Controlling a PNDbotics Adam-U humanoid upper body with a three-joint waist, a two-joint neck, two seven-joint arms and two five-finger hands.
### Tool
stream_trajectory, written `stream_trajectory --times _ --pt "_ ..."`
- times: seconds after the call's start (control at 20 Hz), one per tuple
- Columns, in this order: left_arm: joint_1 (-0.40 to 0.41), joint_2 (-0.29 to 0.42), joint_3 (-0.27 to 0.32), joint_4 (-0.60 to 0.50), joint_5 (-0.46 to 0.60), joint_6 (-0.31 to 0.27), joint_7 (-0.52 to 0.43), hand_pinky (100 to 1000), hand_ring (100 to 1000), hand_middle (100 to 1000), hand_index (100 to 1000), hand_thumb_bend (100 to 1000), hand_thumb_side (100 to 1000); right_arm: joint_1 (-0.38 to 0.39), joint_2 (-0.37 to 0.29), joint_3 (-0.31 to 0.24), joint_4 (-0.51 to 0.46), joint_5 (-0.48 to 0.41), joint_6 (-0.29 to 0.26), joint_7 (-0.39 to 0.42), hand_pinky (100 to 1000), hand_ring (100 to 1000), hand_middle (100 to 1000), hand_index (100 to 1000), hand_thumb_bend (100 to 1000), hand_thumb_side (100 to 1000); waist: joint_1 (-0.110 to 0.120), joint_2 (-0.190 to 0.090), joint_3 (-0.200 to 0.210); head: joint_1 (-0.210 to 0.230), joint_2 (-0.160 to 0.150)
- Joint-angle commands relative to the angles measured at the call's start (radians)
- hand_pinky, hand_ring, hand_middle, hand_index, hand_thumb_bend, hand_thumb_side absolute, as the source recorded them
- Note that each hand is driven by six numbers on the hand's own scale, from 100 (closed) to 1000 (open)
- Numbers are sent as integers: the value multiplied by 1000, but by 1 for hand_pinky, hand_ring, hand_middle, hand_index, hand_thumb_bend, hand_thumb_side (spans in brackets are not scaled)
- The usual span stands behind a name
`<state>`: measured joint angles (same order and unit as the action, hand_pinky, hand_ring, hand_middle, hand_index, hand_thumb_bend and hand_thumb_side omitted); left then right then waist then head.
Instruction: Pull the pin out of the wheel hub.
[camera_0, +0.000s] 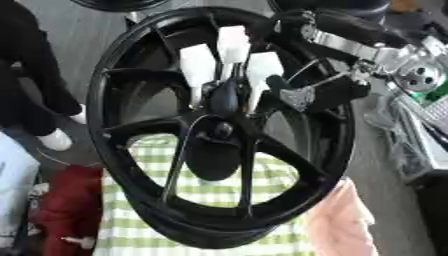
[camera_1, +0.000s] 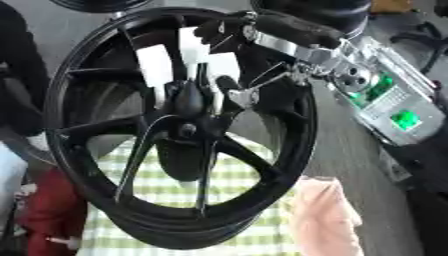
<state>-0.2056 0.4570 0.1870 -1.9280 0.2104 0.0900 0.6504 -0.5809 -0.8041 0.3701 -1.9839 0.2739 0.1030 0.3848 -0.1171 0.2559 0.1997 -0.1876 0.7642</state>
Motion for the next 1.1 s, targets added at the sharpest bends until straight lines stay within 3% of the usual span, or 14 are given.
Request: stream_trajectory --times 0.05,1.1 --pt "-12 17 1 -11 -3 1 -3 602 612 795 771 207 844 -10 -29 -15 -16 14 8 2 1000 938 825 943 100 161 6 -11 2 -8 6" --pt "-9 12 3 -11 -5 4 0 603 610 793 767 197 852 16 -37 -18 -16 81 23 16 997 937 822 926 116 200 6 4 6 -14 6"
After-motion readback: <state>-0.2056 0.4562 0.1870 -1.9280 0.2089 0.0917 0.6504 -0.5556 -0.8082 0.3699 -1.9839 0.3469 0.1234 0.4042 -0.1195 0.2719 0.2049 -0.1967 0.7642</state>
